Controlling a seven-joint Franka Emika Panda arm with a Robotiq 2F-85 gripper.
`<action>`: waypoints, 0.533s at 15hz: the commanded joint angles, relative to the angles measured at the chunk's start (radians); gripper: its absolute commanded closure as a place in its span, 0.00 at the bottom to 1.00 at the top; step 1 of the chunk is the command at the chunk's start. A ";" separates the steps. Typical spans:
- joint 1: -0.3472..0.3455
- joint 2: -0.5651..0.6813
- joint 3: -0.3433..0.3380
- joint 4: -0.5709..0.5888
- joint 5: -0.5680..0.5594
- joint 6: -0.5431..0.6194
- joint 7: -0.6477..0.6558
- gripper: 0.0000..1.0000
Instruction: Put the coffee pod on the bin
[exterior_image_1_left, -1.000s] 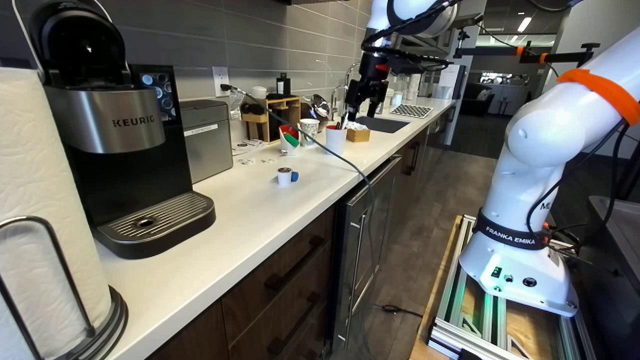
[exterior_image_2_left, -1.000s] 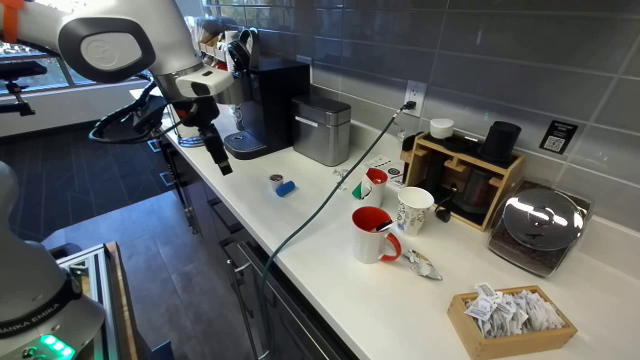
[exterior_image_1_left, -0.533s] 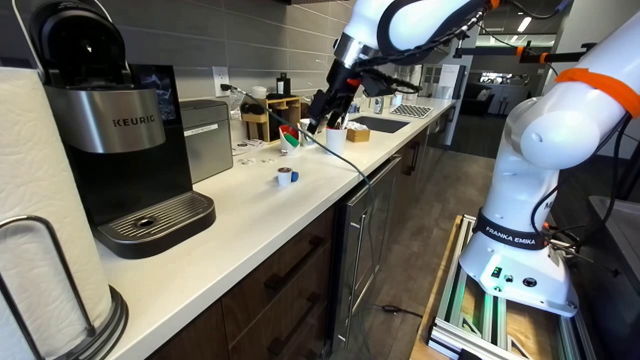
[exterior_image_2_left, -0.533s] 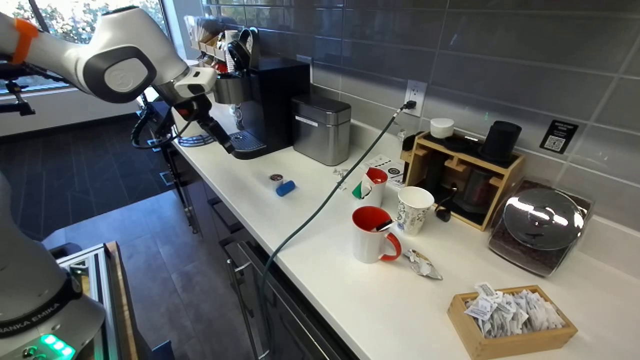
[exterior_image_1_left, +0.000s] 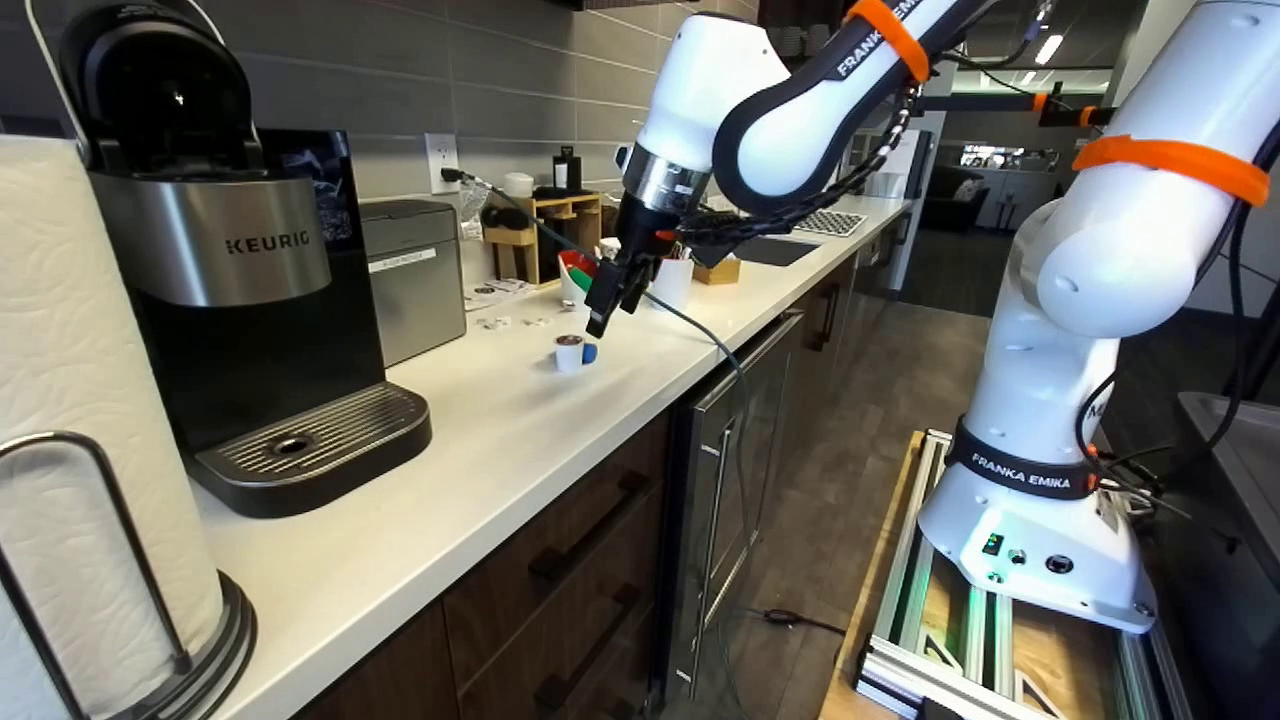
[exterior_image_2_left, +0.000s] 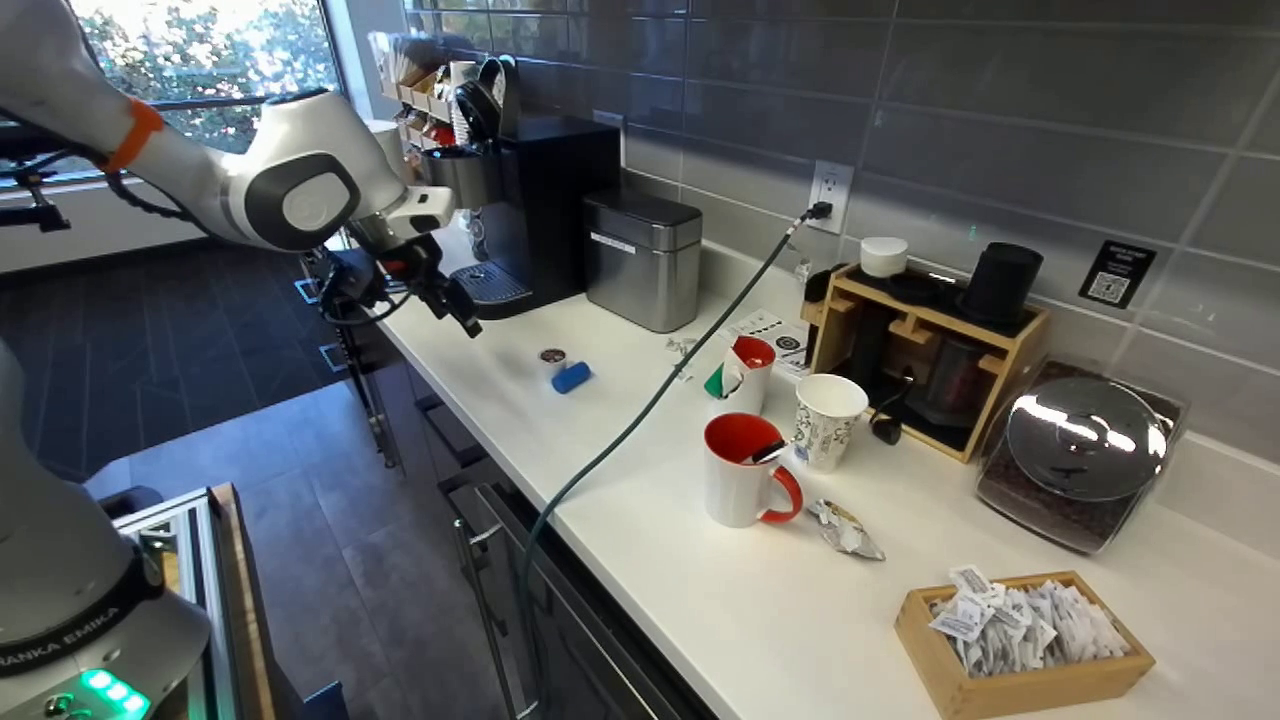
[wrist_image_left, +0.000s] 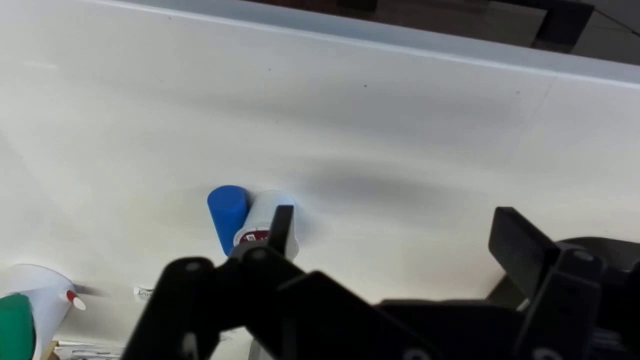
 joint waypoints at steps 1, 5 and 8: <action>0.012 0.155 -0.068 0.073 0.018 0.097 -0.062 0.00; 0.050 0.284 -0.148 0.158 0.083 0.208 -0.204 0.00; 0.043 0.346 -0.158 0.202 0.142 0.200 -0.333 0.00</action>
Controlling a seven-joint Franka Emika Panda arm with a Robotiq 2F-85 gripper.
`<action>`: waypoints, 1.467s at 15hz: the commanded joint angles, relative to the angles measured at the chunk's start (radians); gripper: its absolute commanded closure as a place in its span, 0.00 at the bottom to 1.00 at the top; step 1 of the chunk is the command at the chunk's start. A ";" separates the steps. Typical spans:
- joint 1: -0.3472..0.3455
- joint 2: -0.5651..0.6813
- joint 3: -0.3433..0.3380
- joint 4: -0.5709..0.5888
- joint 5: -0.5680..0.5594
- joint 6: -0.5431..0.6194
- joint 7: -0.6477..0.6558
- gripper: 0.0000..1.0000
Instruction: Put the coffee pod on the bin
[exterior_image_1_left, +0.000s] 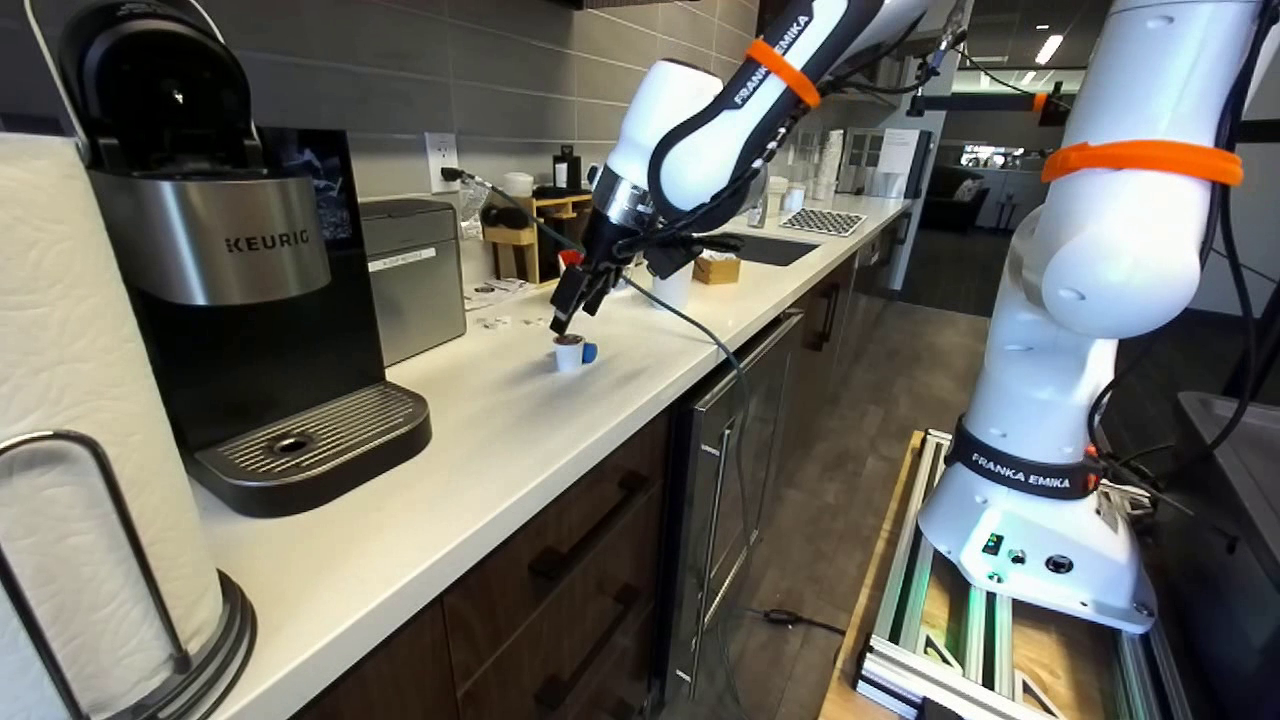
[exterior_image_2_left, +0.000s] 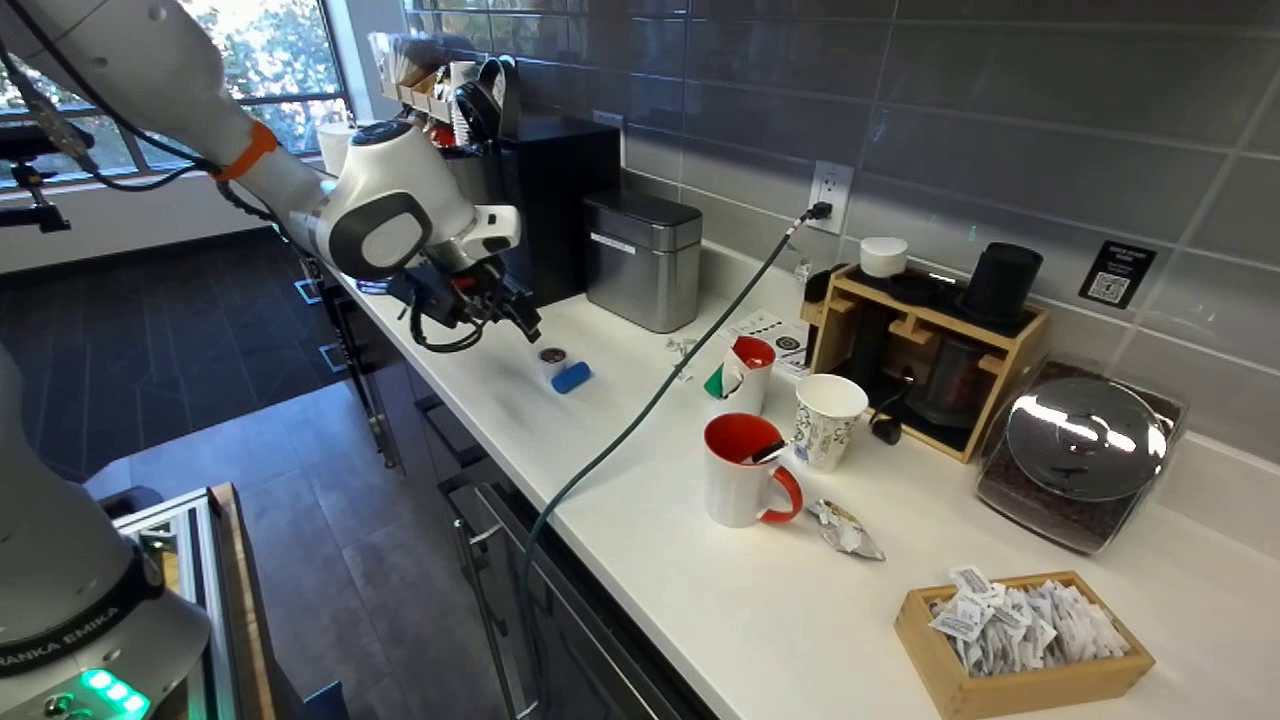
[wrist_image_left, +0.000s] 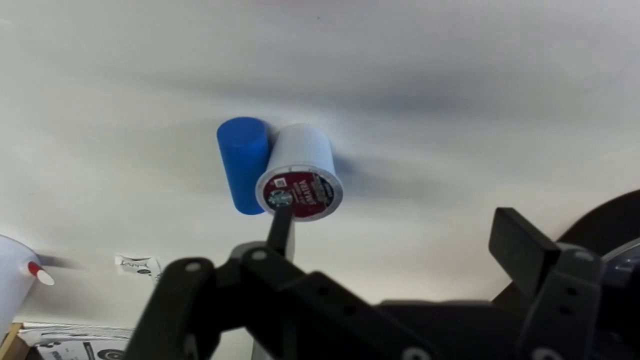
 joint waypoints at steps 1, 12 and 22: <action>0.003 0.100 -0.017 0.065 0.049 0.008 -0.130 0.00; -0.068 0.209 -0.018 0.162 0.154 -0.025 -0.207 0.29; -0.059 0.069 0.033 0.133 0.196 -0.011 -0.216 0.71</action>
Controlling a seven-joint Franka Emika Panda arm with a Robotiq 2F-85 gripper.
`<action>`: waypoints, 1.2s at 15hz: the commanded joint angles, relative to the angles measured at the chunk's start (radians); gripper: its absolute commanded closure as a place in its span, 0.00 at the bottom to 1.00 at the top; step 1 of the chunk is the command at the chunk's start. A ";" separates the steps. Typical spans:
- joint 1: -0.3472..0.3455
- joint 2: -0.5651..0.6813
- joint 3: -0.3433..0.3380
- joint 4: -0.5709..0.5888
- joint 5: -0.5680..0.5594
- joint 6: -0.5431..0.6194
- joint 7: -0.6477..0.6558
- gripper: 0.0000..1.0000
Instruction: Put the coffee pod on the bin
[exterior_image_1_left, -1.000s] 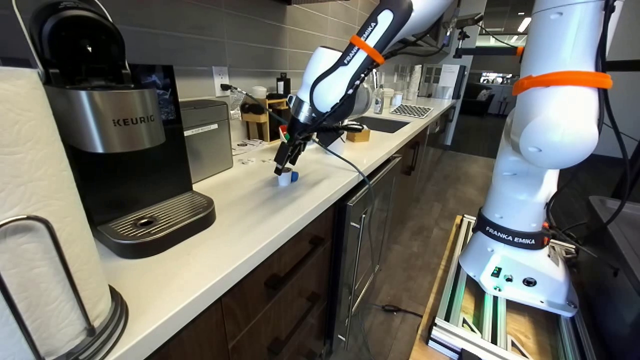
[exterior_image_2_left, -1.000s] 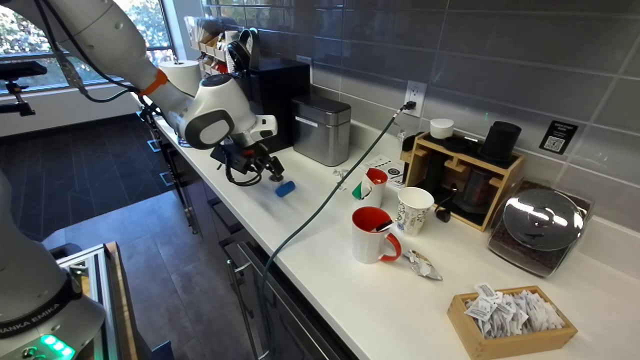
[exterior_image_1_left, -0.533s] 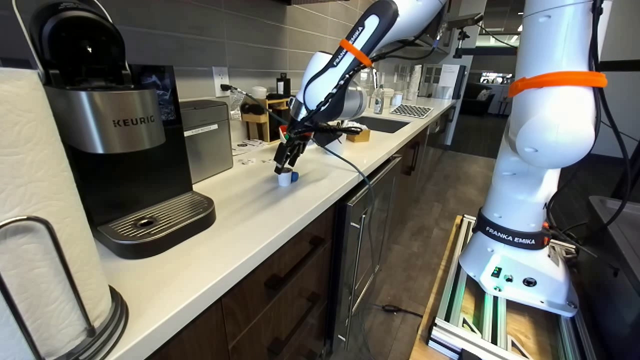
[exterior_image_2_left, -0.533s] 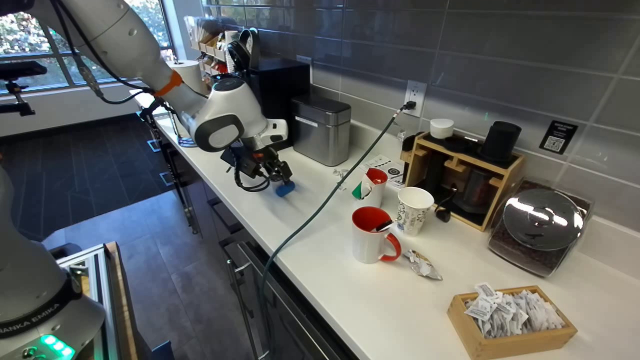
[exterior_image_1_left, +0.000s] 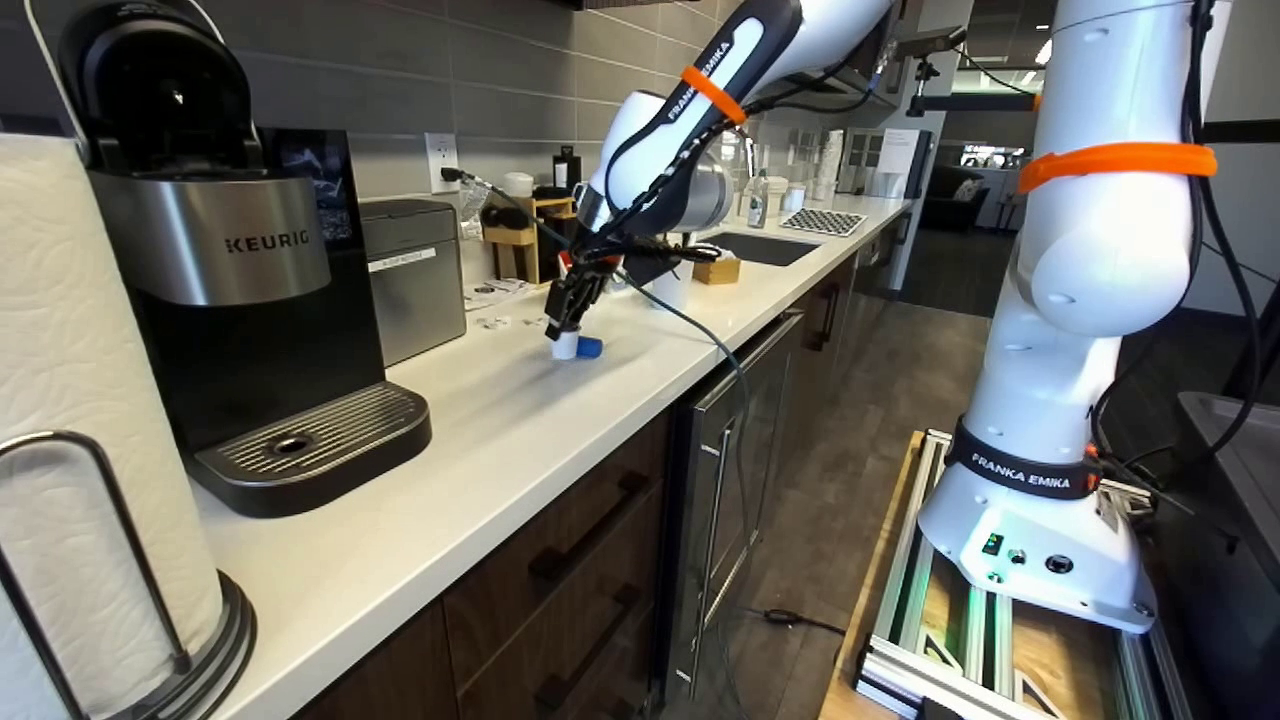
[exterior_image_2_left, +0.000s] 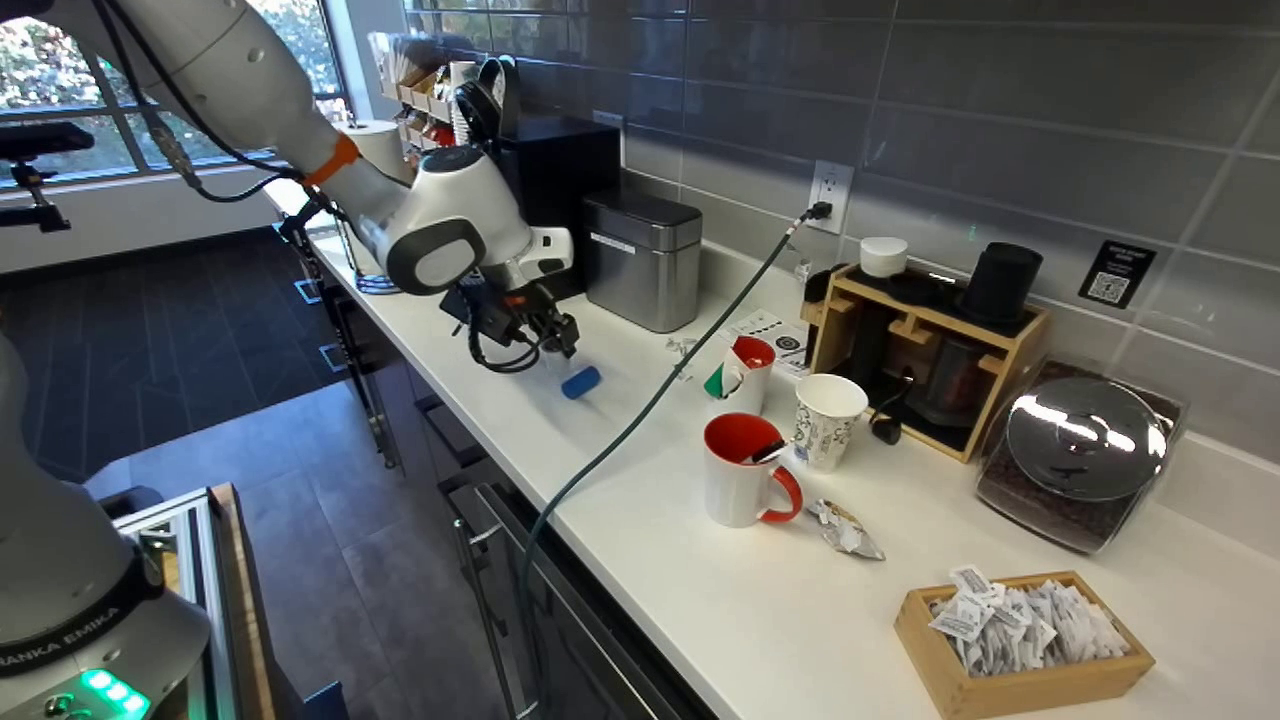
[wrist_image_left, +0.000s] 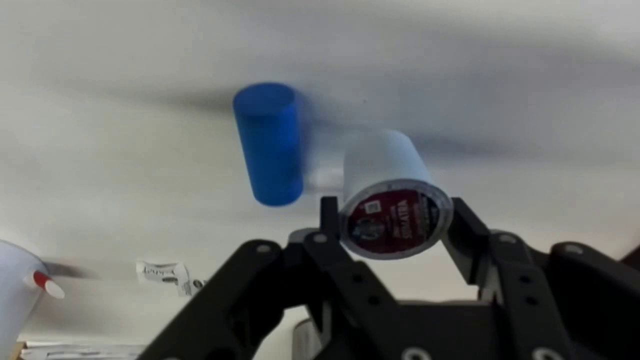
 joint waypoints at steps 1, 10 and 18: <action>0.009 -0.127 0.066 -0.007 0.111 0.002 -0.051 0.71; 0.066 -0.181 0.127 0.219 0.149 -0.052 0.011 0.46; 0.049 -0.058 0.127 0.344 -0.102 -0.017 0.103 0.71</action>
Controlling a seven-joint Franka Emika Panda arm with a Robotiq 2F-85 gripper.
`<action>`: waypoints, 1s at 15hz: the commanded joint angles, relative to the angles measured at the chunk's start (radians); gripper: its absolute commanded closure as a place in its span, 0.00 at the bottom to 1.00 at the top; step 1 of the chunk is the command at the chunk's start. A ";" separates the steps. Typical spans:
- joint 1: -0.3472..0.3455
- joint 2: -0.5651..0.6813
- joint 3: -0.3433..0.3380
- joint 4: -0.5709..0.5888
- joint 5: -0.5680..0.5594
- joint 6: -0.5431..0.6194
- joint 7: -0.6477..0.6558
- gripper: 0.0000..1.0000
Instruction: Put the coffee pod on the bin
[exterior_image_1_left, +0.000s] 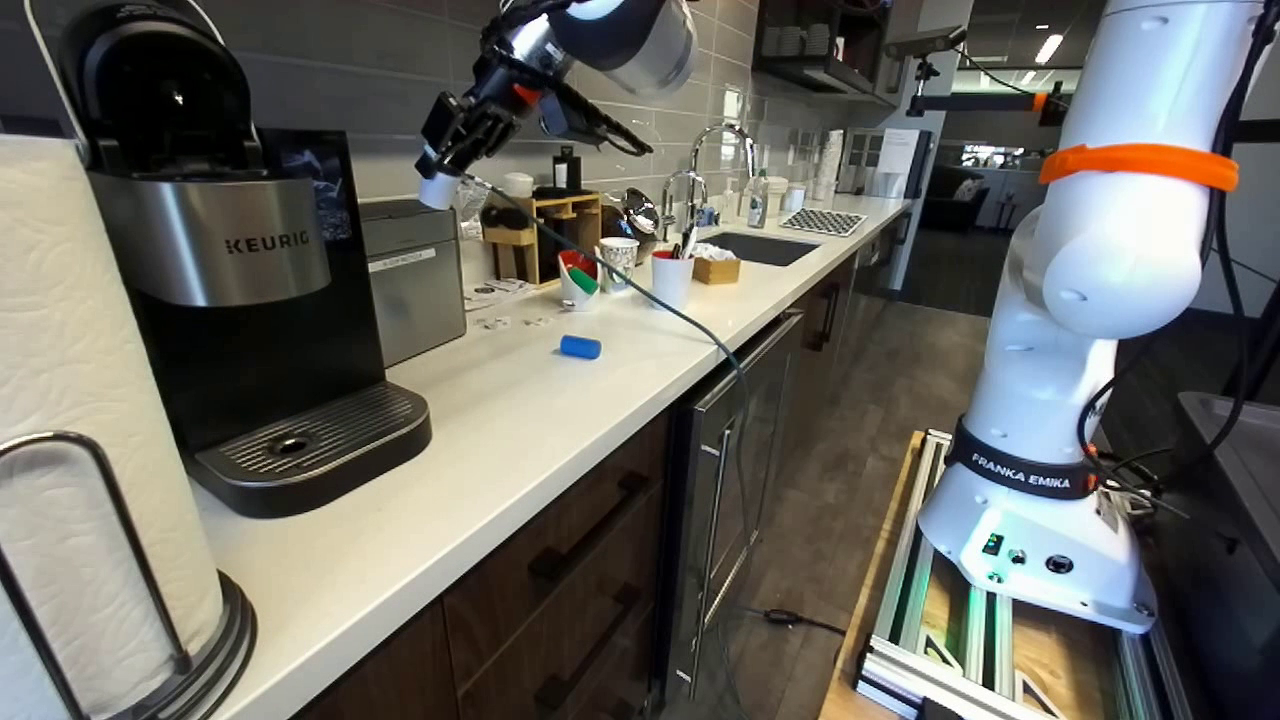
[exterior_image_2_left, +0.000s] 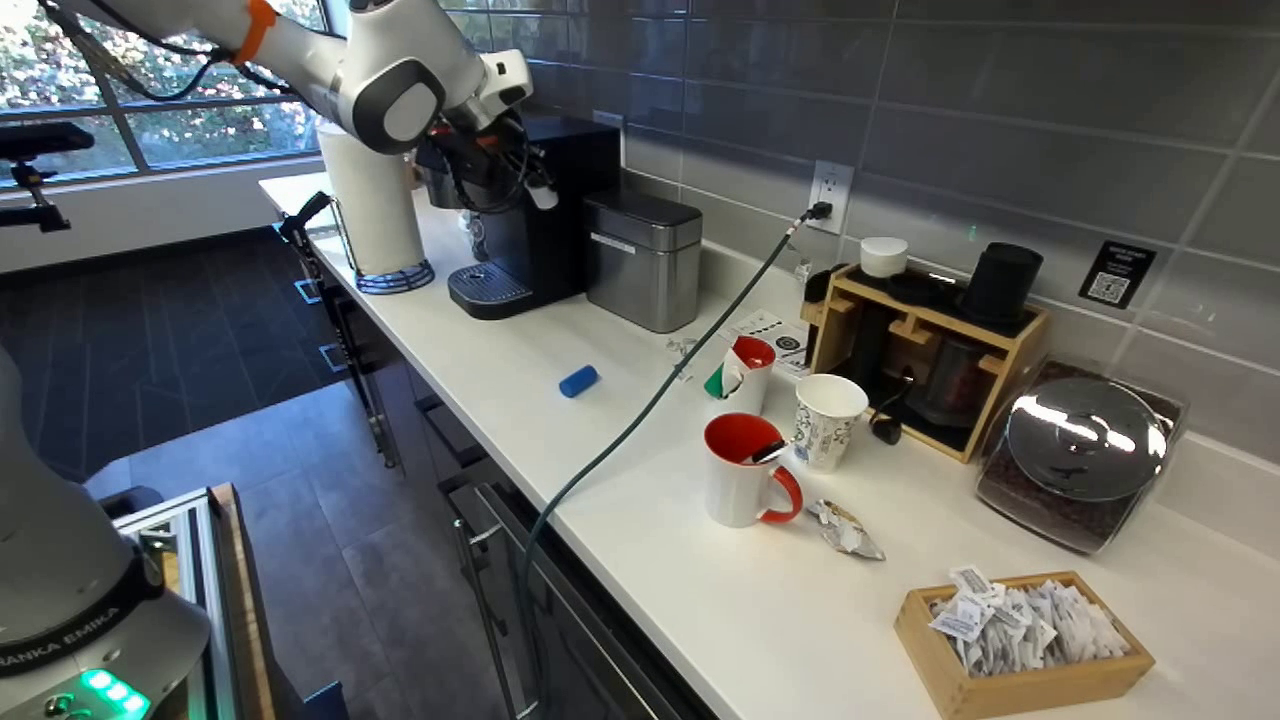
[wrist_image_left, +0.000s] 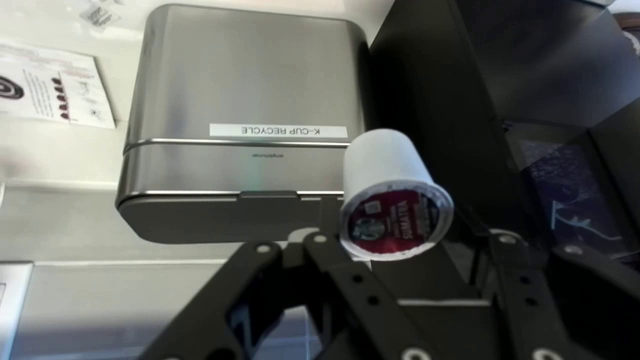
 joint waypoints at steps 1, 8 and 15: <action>-0.027 0.136 0.006 0.160 -0.265 0.006 0.059 0.71; 0.063 0.445 -0.052 0.590 -0.618 -0.136 0.029 0.71; 0.145 0.672 -0.150 0.977 -0.594 -0.356 -0.038 0.71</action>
